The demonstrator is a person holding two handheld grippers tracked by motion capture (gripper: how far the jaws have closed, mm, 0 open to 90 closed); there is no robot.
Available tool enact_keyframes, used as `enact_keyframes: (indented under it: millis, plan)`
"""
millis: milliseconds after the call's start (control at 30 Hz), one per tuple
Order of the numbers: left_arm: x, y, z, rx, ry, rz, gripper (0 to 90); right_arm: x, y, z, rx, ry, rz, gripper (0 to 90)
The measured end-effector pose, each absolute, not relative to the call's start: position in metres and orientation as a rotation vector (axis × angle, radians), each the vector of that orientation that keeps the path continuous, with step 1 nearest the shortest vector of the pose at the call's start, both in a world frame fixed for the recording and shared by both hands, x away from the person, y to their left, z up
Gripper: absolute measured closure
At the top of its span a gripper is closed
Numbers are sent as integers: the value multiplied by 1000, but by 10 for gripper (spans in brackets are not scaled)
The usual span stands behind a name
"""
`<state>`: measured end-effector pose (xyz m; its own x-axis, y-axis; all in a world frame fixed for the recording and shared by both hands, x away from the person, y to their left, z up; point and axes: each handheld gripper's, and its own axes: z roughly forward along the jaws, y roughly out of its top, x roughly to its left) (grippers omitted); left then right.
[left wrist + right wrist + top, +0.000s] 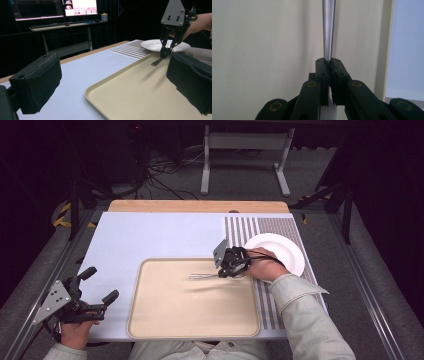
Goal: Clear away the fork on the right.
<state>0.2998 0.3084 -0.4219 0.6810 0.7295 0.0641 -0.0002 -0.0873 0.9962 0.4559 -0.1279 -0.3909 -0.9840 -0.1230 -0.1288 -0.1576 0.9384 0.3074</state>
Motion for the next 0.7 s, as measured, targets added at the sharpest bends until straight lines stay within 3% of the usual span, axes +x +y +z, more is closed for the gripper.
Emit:
enact_keyframes:
  millis: [700]
  plan:
    - [300, 309, -422, 1554, 622, 676, 6, 460, -119, -409, -208, 3048, 416, 857]
